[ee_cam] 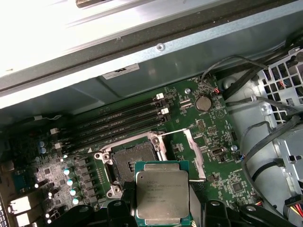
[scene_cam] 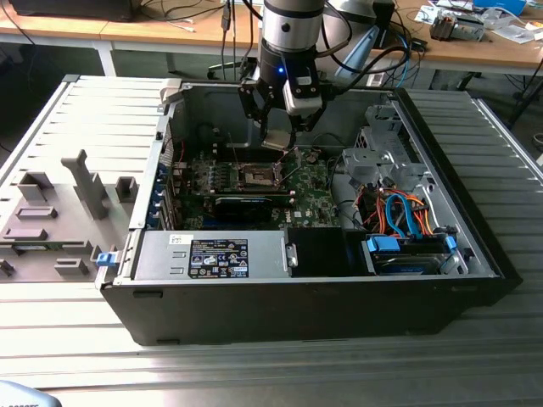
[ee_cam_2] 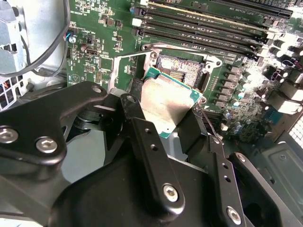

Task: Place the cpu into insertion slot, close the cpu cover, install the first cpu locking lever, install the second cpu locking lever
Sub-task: 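Place the cpu into insertion slot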

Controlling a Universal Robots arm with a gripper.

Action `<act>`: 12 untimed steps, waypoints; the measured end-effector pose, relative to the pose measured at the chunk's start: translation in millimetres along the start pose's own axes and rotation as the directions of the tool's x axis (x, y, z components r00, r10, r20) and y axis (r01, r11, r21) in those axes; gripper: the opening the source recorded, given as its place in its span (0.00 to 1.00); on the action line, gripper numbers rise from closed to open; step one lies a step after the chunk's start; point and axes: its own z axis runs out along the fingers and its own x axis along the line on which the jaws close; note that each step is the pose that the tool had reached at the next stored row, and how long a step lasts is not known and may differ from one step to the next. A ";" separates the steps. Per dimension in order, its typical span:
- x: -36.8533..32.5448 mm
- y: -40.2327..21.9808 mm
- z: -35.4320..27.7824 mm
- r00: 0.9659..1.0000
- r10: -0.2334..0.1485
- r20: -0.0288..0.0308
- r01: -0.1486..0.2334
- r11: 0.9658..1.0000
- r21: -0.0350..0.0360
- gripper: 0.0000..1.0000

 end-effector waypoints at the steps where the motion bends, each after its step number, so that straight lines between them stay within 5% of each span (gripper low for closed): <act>1: 0.0 0.0 0.0 1.000 0.002 0.000 -0.002 1.000 0.000 0.54; 12: 0.0 0.0 0.3 1.000 0.011 0.001 -0.011 1.000 0.000 0.54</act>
